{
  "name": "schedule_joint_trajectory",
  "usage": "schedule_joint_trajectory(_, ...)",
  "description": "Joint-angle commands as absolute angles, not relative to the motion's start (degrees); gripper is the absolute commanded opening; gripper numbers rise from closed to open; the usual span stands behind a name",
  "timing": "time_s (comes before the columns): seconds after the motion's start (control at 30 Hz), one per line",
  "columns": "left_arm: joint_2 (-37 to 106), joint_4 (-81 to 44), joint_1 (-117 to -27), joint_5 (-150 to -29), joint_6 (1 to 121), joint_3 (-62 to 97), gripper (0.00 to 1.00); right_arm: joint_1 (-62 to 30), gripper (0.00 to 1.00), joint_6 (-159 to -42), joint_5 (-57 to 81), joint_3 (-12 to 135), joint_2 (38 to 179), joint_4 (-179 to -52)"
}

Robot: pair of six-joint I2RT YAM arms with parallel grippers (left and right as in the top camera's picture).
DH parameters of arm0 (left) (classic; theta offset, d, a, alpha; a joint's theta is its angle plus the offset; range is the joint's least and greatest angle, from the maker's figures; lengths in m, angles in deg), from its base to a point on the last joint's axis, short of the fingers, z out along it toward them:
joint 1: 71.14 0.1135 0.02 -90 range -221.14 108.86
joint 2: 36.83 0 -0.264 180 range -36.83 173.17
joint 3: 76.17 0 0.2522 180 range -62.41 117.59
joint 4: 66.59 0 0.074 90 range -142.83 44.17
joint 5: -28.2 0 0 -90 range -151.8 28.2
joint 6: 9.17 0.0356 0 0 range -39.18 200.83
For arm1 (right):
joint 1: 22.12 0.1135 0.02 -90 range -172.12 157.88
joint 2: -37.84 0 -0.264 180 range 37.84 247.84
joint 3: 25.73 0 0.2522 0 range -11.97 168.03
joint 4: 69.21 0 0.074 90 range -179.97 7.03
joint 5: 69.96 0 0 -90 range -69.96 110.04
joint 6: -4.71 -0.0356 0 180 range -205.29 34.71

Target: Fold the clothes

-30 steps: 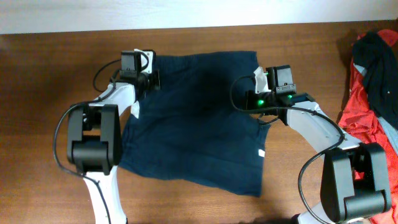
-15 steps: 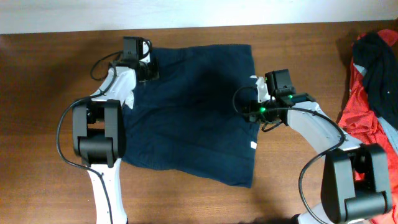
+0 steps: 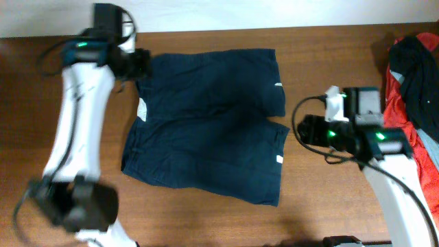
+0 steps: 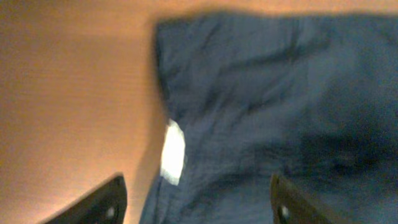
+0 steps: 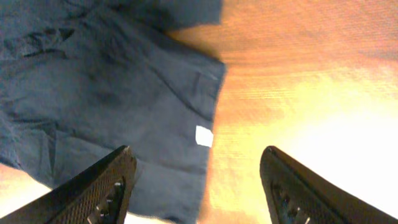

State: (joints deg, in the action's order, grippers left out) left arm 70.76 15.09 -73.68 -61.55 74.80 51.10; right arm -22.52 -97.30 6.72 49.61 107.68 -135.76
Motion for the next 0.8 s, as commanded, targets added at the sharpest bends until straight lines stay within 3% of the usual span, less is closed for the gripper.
schedule_joint_trajectory(0.0, 65.3, 21.5, -70.0, -59.9, 71.2, 51.3, 0.73, -23.8, 0.68, -97.1, 7.4, 50.2, 103.9, -140.2)
schedule_joint_trajectory(0.27, 62.9, 34.9, -65.2, -62.1, 71.0, 48.7, 0.72, -23.5, 0.72, -97.1, 5.7, 50.2, 103.7, -151.6)
schedule_joint_trajectory(0.77, 62.8, 21.0, -63.1, -66.7, 69.7, 14.6, 0.67, -20.4, 0.73, -91.5, 5.3, 46.2, 110.1, -152.6)
